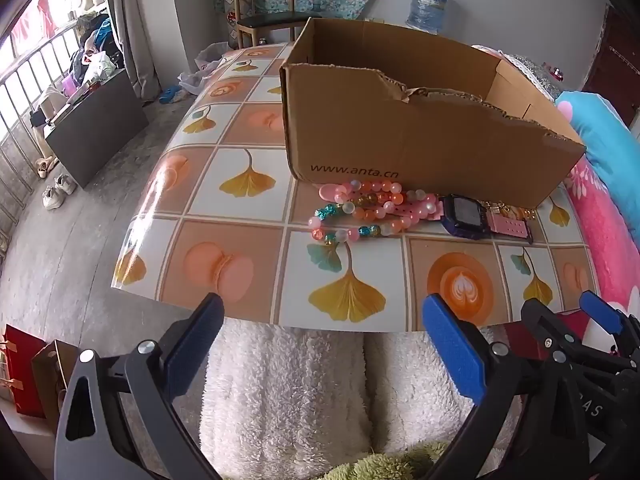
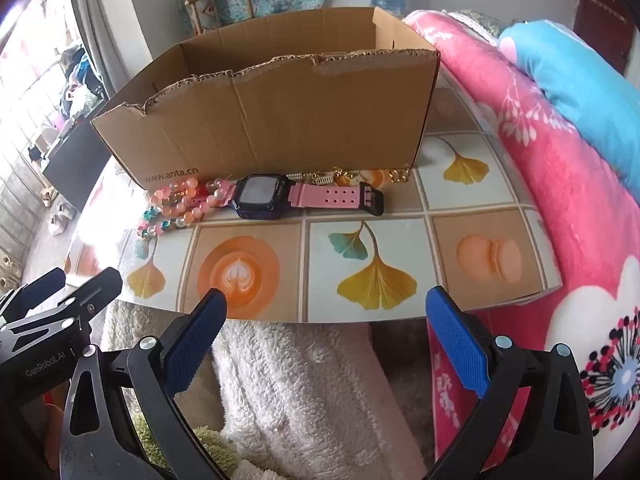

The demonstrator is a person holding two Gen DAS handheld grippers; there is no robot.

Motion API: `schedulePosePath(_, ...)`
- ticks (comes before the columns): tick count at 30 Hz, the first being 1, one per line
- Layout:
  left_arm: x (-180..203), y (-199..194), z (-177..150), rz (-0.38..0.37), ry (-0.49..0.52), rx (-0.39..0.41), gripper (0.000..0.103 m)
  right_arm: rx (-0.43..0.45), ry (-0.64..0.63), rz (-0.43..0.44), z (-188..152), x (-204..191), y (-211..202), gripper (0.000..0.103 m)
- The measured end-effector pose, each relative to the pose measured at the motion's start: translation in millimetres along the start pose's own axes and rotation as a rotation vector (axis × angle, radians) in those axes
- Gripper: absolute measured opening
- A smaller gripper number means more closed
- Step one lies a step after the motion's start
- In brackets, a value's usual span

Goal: Organize jewelry

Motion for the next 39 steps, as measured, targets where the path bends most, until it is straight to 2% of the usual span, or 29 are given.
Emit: schedulePosePath(39, -6.7, 10.5, -3.5, 0.02, -0.009, -0.019, 0.098, -0.005, -0.013, 0.008, 2.7, 2.5, -7.6, 0.096)
Point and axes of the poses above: each gripper's, at about its wrist camera, not at the fingertips, and y roughly the way its jaws point, x to its right, z to its top, the point moved 9 cm from there along y, roughly the way its jaws point
